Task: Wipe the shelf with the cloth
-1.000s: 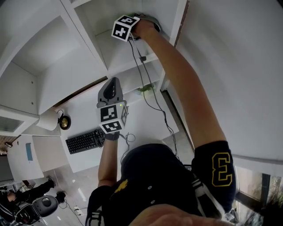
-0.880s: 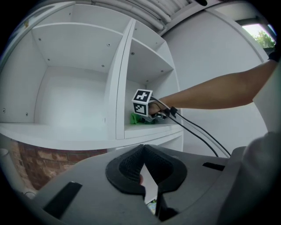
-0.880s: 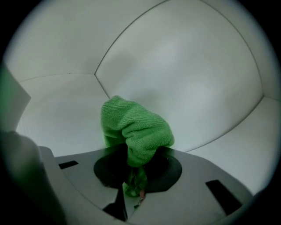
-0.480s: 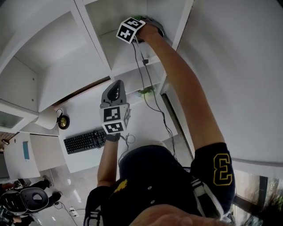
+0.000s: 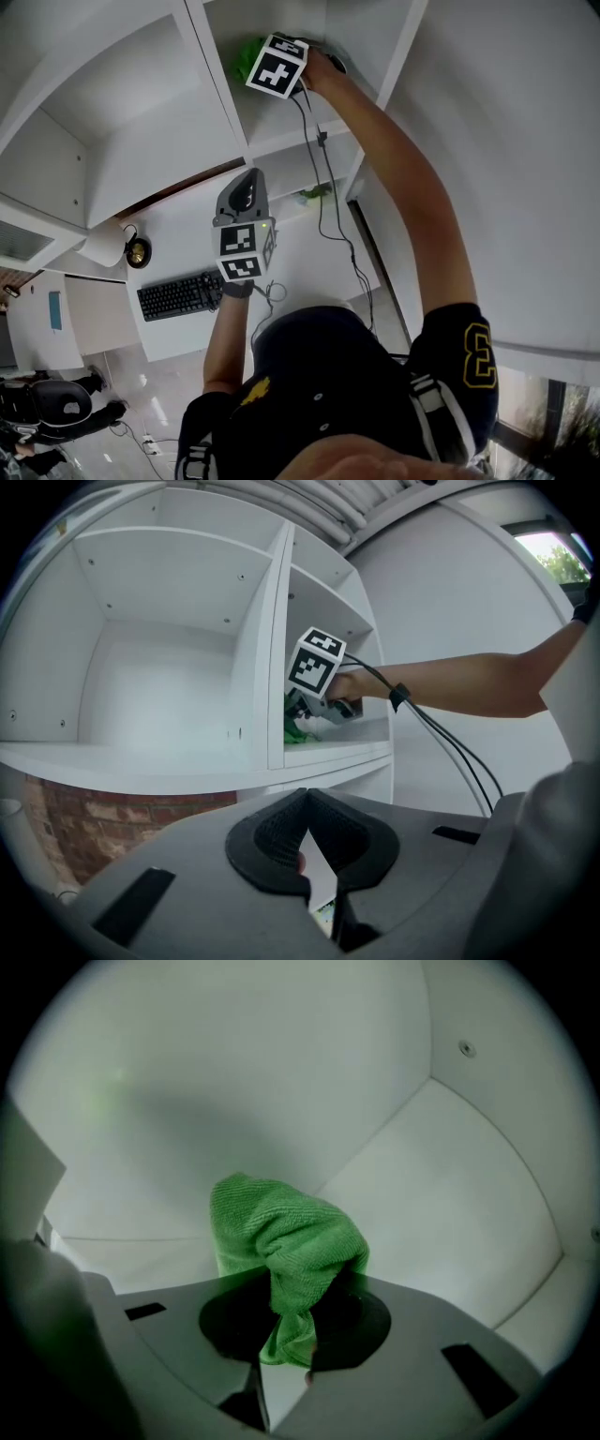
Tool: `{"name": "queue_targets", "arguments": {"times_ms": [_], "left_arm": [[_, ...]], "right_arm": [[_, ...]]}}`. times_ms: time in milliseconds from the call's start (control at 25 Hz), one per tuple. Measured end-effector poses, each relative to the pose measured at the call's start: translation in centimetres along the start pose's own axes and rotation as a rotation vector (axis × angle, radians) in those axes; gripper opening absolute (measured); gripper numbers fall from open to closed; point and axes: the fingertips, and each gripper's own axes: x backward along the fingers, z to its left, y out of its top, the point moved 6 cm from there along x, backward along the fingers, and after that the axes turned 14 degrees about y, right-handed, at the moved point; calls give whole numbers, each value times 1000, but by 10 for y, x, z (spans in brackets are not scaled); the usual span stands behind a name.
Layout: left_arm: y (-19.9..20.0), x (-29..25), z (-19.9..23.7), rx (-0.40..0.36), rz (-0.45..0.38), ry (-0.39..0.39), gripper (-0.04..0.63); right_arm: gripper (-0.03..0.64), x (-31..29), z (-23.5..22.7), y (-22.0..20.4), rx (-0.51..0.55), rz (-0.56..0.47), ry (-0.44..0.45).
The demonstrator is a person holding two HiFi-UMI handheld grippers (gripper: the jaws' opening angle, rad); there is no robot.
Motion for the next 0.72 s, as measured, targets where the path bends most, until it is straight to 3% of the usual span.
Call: {"name": "queue_targets", "arguments": {"times_ms": [160, 320, 720], "left_arm": [[2, 4, 0, 9, -8, -3, 18], [0, 6, -4, 16, -2, -10, 18], [-4, 5, -5, 32, 3, 9, 18]], "right_arm": [[63, -3, 38, 26, 111, -39, 115], [60, -23, 60, 15, 201, -33, 150], [58, -22, 59, 14, 196, -15, 160]]}}
